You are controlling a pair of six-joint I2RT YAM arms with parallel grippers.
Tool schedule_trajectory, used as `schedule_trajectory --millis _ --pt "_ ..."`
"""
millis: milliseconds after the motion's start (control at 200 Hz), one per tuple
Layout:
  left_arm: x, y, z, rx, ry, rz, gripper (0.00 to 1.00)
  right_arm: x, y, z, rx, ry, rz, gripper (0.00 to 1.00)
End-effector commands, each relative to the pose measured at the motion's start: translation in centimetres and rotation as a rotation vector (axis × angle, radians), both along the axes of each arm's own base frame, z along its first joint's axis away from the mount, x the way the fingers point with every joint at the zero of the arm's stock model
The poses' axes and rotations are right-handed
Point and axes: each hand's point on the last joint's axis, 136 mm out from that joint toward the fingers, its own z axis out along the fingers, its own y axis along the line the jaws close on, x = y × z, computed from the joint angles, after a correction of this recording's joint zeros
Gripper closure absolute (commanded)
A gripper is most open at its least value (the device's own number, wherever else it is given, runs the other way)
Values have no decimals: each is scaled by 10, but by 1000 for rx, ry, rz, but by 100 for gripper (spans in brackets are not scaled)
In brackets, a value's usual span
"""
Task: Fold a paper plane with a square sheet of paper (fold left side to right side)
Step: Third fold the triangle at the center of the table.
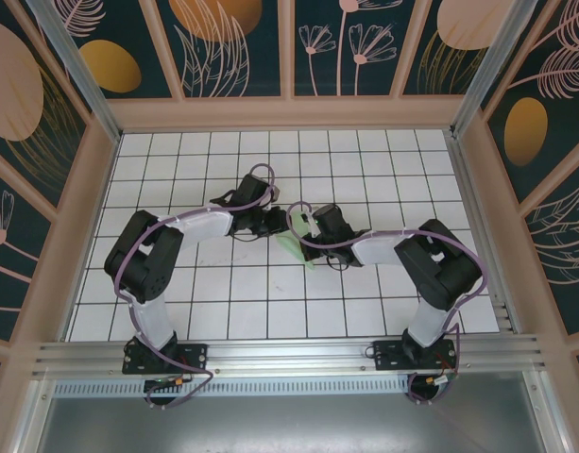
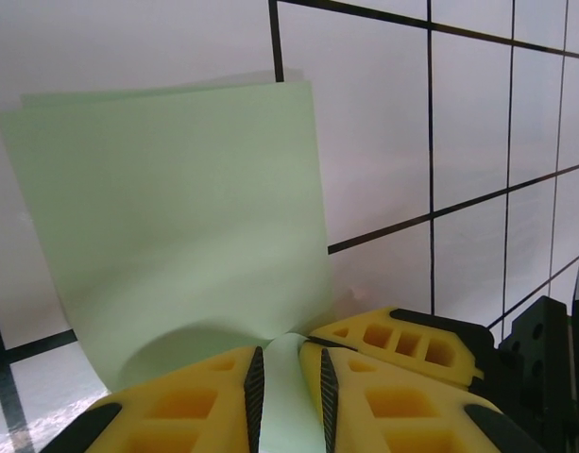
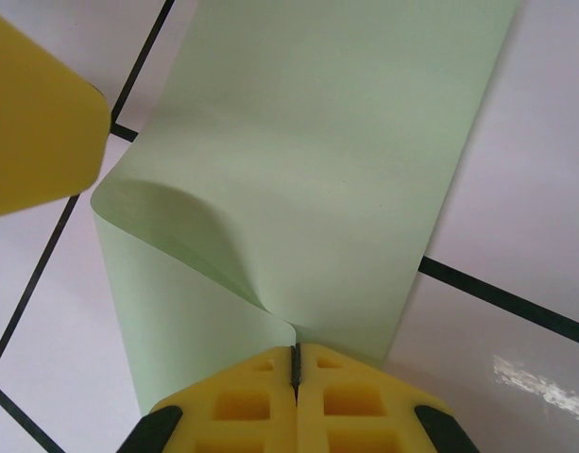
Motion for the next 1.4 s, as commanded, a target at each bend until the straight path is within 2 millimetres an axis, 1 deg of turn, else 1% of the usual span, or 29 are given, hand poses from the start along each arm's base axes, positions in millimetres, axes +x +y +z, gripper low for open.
schedule_trajectory --millis 0,235,415,550,671,861,1251,1396 --pt "-3 -12 5 -51 0 -18 74 -17 -18 -33 -97 104 0 100" --pt "-8 -22 -5 -46 17 -39 74 -17 -16 -35 -94 109 4 100" --pt "-11 -18 -21 -16 45 -30 74 -15 -15 -37 -97 111 2 100" --pt "-14 -16 -30 1 55 -33 74 -14 -12 -39 -98 121 11 100" --pt "-13 -14 -31 7 51 -25 74 -16 -15 -43 -116 130 8 100" --pt "-13 -11 -41 32 57 -21 74 -16 -19 -45 -133 133 -1 100" --pt "-15 -5 -62 82 80 -17 74 -15 -19 -43 -125 130 -3 100" --pt "-19 -3 -70 83 94 -14 74 -12 -17 -37 -108 123 -8 100"
